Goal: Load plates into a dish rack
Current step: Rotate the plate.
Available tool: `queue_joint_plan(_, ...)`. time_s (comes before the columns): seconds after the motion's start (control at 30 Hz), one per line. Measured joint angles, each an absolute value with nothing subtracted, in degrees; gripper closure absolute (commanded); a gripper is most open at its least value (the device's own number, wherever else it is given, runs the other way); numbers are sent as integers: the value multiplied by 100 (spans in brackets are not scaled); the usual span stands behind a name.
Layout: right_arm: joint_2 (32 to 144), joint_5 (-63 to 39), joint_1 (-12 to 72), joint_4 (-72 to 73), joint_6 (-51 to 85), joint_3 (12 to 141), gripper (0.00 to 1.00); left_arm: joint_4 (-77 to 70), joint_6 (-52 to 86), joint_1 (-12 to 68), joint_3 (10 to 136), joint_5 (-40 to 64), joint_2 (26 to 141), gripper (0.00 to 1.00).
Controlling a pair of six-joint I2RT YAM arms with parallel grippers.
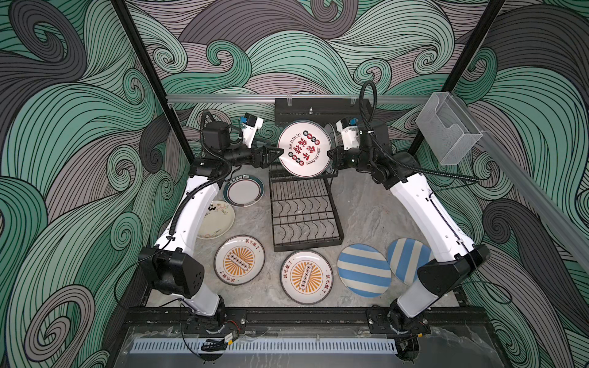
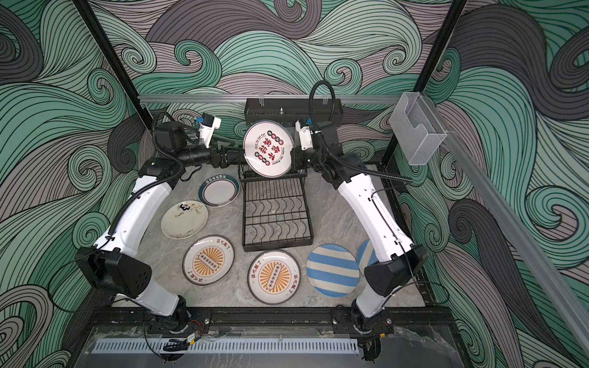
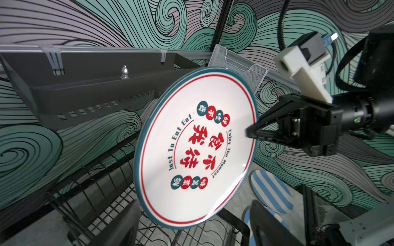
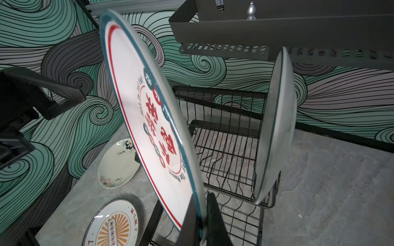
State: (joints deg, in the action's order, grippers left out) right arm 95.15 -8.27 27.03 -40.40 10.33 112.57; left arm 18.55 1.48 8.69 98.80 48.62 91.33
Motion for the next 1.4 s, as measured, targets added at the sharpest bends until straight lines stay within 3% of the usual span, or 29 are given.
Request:
queue_joint_plan(0.23,9515,-1243,2696,-3894,1142,11181,100,2121,-108,869,9950,5022,9347,65)
queue_joint_plan(0.47,9406,-1507,2685,-3701,1166,10945,100,2473,-279,869,10259,4908,9533,72)
queue_joint_plan(0.57,9255,-1498,2685,-3706,1160,10724,100,2539,-346,867,10344,4753,9533,68)
queue_joint_plan(0.6,9203,-1490,2685,-3706,1162,10663,100,2565,-366,867,10353,4681,9533,55)
queue_joint_plan(0.63,9159,-1459,2685,-3701,1162,10613,100,2593,-388,867,10355,4604,9533,48)
queue_joint_plan(0.73,9054,-1330,2668,-3699,1162,10490,100,2659,-421,864,10350,4309,9526,36)
queue_joint_plan(0.87,8908,-1297,2639,-3645,1166,10344,100,2700,-429,829,10346,3946,9524,33)
queue_joint_plan(0.97,8794,-1308,2639,-3559,1188,10239,100,2694,-408,799,10346,3940,9524,42)
queue_joint_plan(1.13,8683,-1385,2639,-3385,1269,10099,100,2552,-325,788,10346,4460,9529,71)
queue_joint_plan(1.4,8680,-1490,2633,-3306,1376,10003,100,2425,-309,775,10328,5242,9550,76)
